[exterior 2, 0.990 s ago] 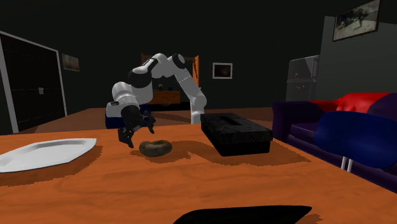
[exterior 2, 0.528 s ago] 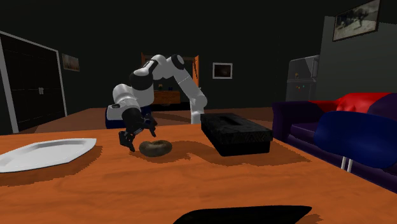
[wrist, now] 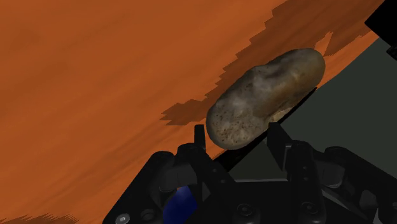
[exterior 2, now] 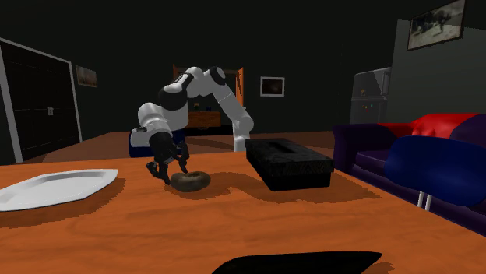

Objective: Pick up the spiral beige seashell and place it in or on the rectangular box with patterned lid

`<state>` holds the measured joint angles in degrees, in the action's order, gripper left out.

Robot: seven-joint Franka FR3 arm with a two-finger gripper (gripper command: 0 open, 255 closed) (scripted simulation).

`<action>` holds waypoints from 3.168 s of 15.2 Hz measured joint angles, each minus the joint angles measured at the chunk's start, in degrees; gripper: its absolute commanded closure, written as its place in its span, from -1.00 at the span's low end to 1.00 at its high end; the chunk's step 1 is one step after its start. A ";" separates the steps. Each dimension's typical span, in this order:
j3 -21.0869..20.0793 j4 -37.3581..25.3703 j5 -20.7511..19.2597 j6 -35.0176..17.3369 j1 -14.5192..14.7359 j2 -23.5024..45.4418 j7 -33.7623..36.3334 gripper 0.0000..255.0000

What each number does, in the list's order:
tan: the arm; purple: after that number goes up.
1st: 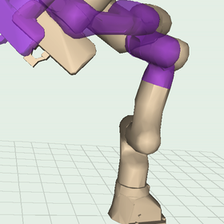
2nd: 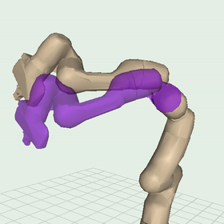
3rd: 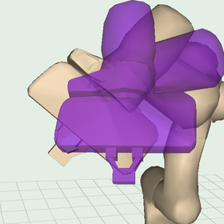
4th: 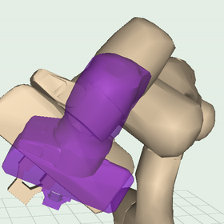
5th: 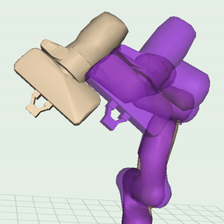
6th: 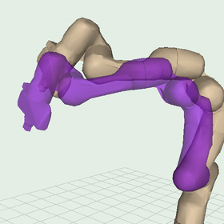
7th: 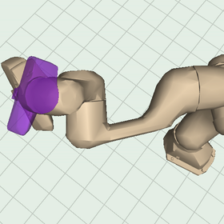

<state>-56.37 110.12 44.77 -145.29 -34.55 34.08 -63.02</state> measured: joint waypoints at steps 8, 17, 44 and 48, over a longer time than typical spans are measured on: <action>-0.46 -0.03 0.14 0.96 -0.56 -1.27 0.84 1.00; -1.85 -1.36 0.29 4.93 -2.18 -5.82 4.68 1.00; -9.96 9.28 27.68 25.26 -16.23 -42.90 2.58 1.00; -2.03 16.40 37.09 32.64 -9.37 -56.97 1.97 1.00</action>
<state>-58.40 126.52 81.86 -112.66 -43.92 -22.89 -61.05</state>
